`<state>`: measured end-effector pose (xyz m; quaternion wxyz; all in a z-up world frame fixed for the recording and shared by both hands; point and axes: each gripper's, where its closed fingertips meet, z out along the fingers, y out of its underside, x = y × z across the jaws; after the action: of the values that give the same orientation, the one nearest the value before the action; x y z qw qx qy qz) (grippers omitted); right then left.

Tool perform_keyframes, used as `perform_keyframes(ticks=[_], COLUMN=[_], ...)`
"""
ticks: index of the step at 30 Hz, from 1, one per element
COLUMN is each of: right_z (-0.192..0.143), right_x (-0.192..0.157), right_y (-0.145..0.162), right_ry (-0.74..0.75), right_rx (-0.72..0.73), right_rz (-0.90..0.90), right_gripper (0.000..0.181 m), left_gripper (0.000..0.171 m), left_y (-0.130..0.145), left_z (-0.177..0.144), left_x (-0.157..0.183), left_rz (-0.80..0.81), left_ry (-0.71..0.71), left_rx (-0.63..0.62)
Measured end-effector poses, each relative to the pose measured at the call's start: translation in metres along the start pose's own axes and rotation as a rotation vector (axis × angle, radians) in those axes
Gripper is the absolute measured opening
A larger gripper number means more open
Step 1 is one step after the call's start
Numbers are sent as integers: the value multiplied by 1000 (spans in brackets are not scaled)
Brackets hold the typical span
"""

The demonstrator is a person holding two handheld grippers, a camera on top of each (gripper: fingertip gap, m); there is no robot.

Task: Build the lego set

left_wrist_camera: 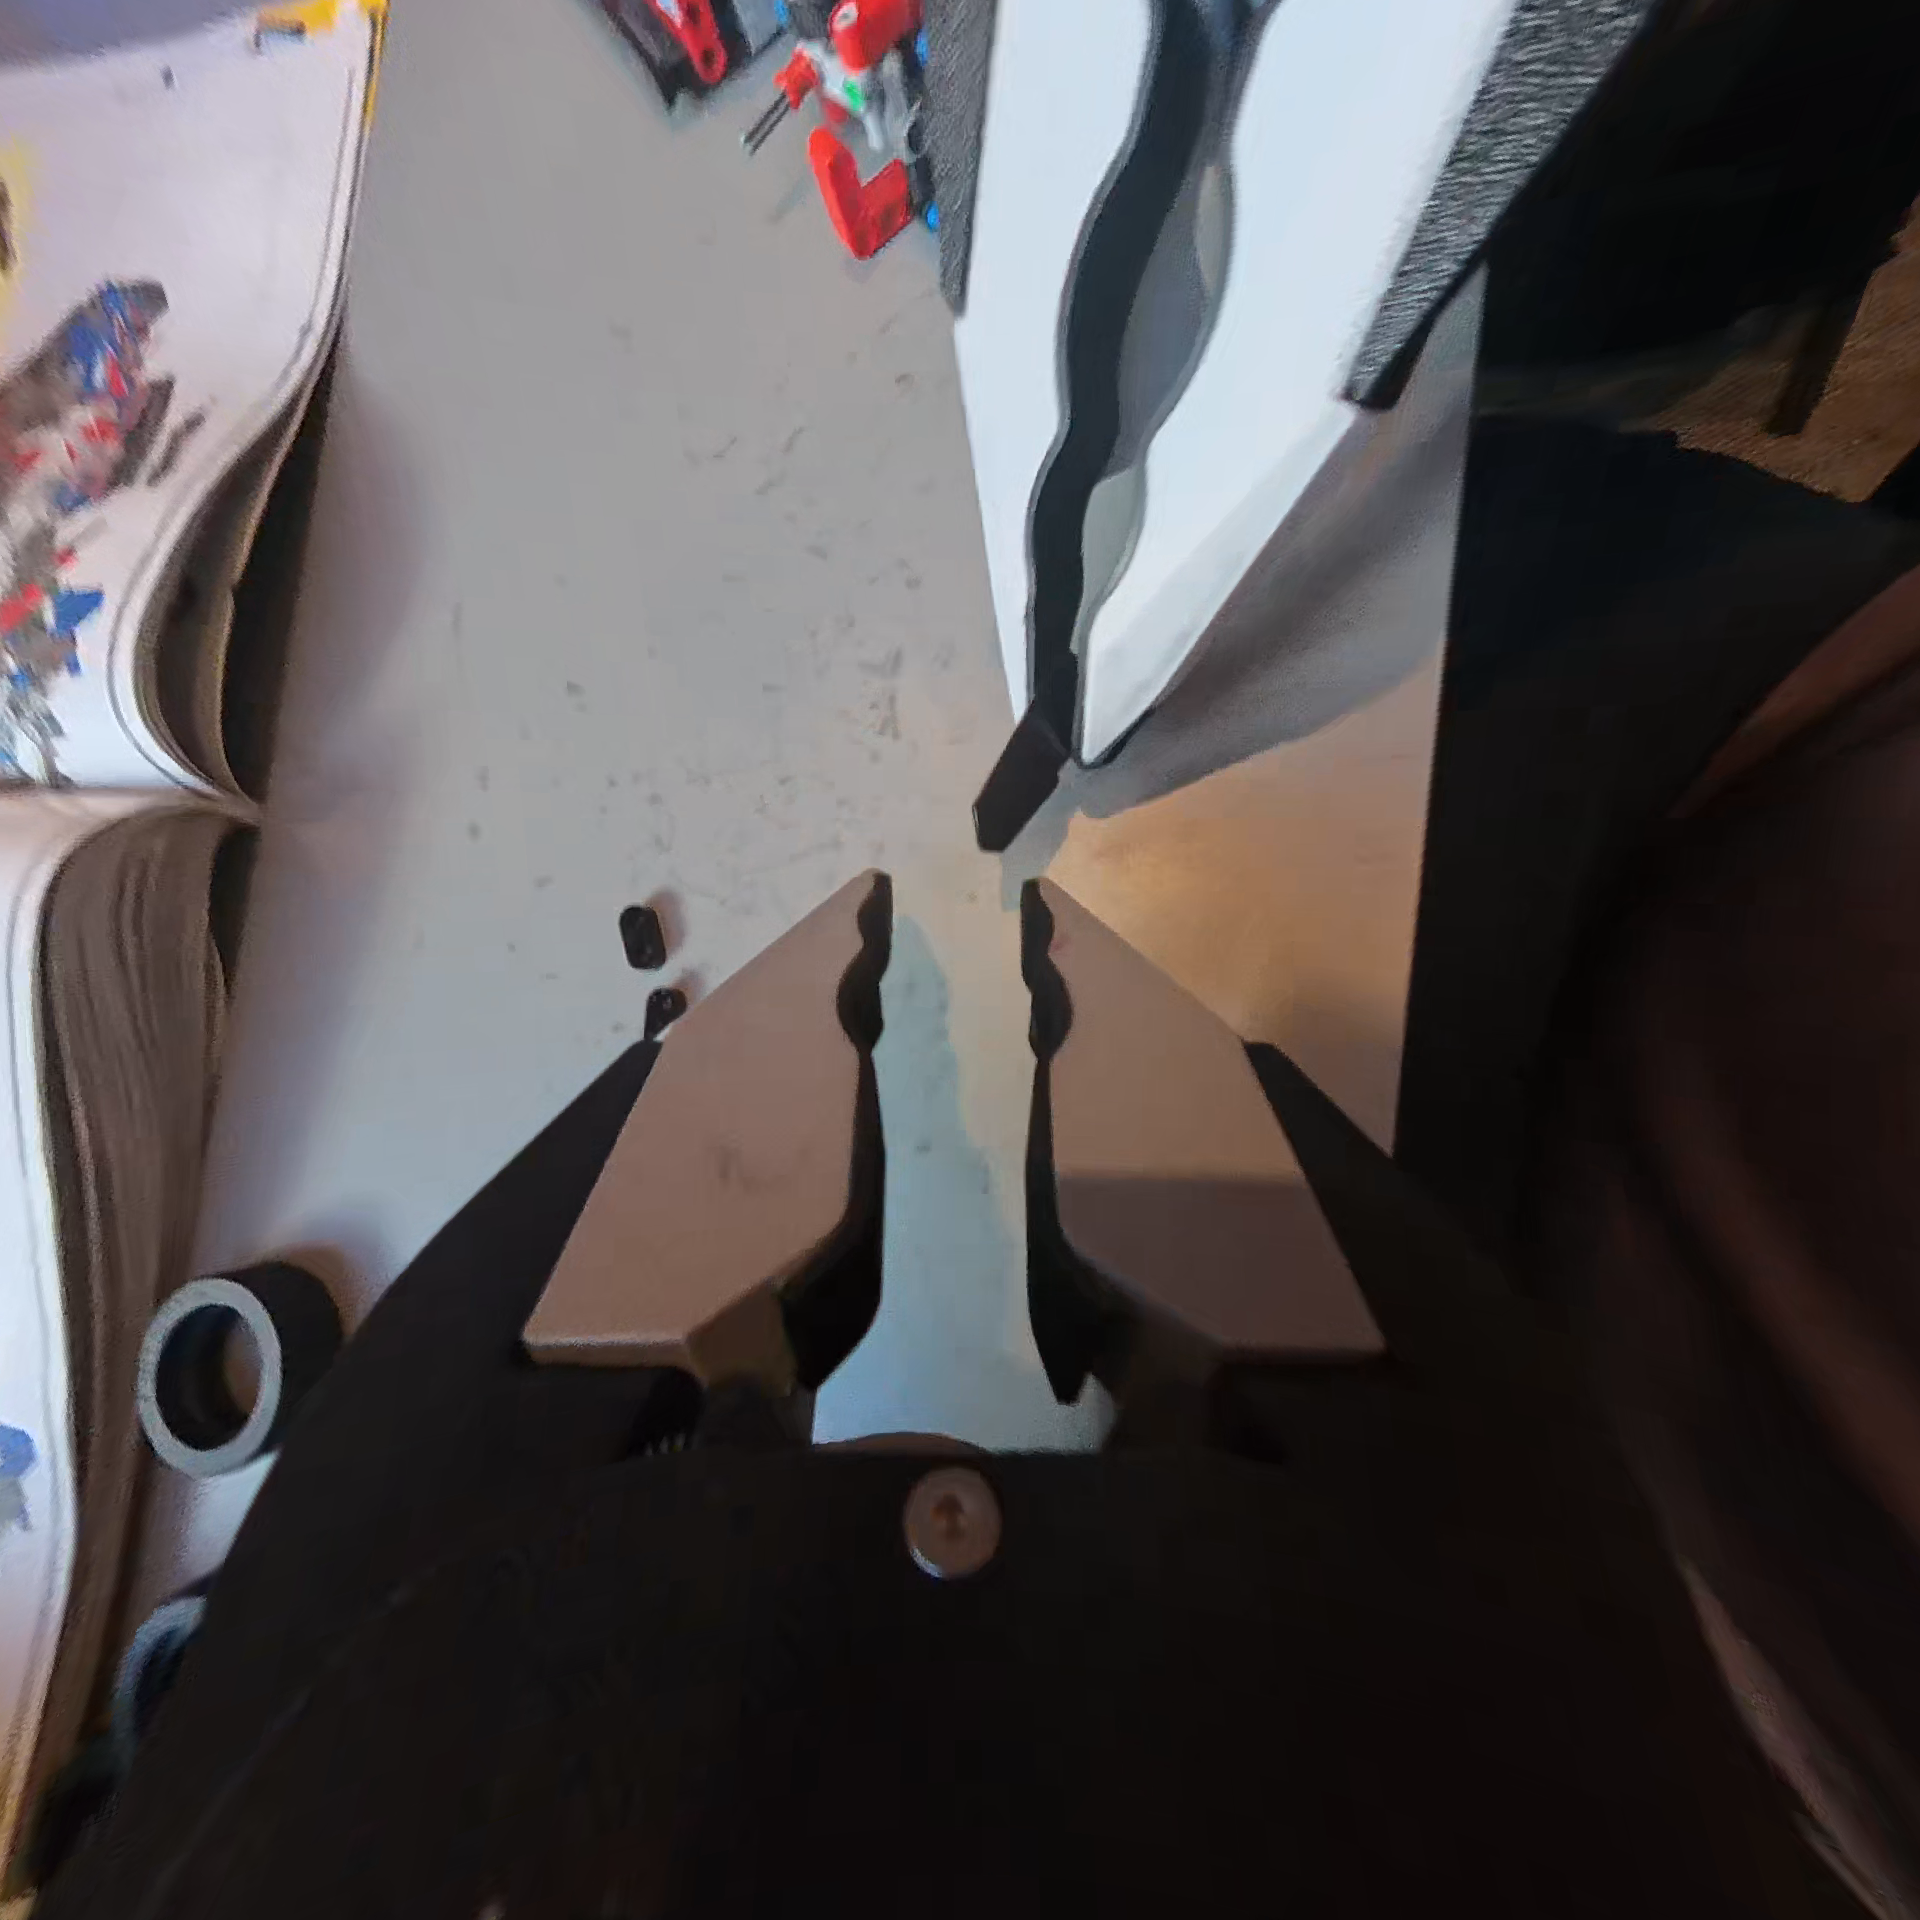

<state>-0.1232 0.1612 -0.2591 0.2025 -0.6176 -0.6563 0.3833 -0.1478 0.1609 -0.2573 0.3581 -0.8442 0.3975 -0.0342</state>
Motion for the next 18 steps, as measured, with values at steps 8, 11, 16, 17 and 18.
perform_keyframes(ticks=[8,11,16,17,18], right_z=[2,3,8,10,11], right_x=[-8,-7,-8,-8,-8], right_y=[0,2,5,4,3], right_ry=[-89,-72,-37,-34,-31], right_rx=[-3,-15,-52,-51,-48], right_rz=[81,71,37,40,48], right_gripper=[10,10,9,9,9], left_gripper=[7,5,0,0,0], left_y=[0,1,-8,-10,-12], left_z=[7,8,7,9,12], left_x=[12,12,-1,-3,-5], left_rz=[164,80,-64,-83,-97], left_ry=[-4,30,57,63,67], left_rx=[-23,-13,29,30,30])
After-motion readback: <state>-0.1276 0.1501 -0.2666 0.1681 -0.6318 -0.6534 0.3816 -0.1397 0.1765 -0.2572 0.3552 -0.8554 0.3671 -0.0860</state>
